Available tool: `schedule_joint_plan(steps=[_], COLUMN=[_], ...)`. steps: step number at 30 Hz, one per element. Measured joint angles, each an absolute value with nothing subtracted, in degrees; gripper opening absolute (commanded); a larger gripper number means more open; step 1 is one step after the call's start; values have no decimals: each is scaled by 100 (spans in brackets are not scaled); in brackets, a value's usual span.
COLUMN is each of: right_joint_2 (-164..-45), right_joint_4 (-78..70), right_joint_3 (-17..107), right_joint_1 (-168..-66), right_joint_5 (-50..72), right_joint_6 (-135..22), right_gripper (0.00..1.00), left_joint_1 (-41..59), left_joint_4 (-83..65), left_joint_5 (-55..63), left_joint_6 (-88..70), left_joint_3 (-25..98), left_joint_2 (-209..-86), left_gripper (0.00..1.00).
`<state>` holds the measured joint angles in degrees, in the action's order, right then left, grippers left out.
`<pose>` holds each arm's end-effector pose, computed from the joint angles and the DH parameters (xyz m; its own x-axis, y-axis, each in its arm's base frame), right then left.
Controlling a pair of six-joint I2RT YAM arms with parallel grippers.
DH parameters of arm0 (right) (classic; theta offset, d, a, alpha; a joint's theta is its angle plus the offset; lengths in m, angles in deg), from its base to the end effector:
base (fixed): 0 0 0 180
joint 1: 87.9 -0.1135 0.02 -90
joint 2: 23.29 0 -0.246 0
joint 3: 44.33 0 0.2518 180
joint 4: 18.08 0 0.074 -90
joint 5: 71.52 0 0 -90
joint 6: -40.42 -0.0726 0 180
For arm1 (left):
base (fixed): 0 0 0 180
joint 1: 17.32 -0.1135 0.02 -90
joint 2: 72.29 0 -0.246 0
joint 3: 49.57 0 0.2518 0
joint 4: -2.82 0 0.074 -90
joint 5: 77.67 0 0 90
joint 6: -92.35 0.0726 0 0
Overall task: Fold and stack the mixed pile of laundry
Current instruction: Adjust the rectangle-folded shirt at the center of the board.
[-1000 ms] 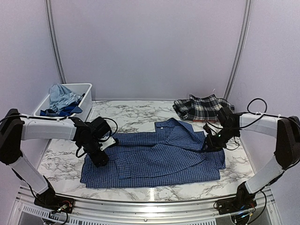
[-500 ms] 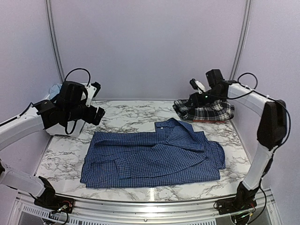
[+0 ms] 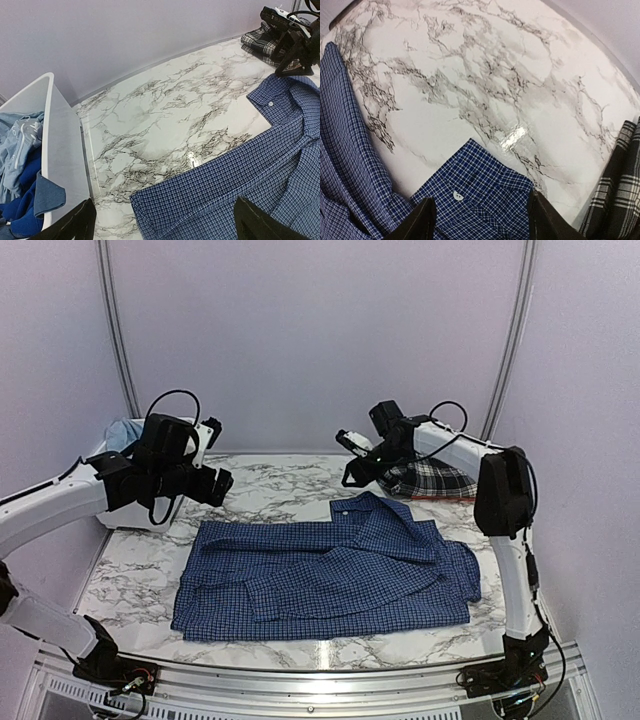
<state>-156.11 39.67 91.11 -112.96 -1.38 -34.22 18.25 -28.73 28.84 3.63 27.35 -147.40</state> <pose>0.4607 0.2426 0.1887 -0.5645 -0.5390 -0.6251 -0.7507 0.6502 0.1173 0.2830 -0.1770 0.2880 -0.3954 0.3091 -0.8649 0.3659 0.9167 0.1603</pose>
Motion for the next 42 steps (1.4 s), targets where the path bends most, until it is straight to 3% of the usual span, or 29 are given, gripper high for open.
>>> schedule_joint_plan(steps=[9, 13, 16, 20, 31, 36, 42], right_joint_2=[-16124, -16369, -16529, -16544, -16238, -15079, -13029], right_joint_4=[4042, 4042, 3945, 3886, 3858, 3285, 1751], right_joint_3=[8995, 8995, 8999, 8999, 9073, 8833, 7281], right_joint_1=[-11403, -11442, -11468, -11479, -11506, -11506, -11506], right_joint_5=[-140, -155, -149, -33, 116, 127, -190], right_joint_6=[-2957, -2930, -2887, -2854, -3492, -4050, -5037], right_gripper=[58, 51, 39, 0, 0, 0, 0], left_joint_1=[1819, 1788, 1751, 1747, 1738, 1714, 1803], left_joint_4=[-2882, -2884, -2886, -2886, -2886, -2877, -2272], left_joint_5=[2777, 2782, 2814, 2911, 3243, 2849, 1632], left_joint_6=[393, 422, 426, 431, 267, -44, -522], left_joint_3=[2698, 2667, 2667, 2667, 2678, 3013, 3452], left_joint_2=[-14952, -14954, -14954, -14974, -14989, -15136, -15326], left_gripper=[99, 99, 99, 99, 99, 99, 99])
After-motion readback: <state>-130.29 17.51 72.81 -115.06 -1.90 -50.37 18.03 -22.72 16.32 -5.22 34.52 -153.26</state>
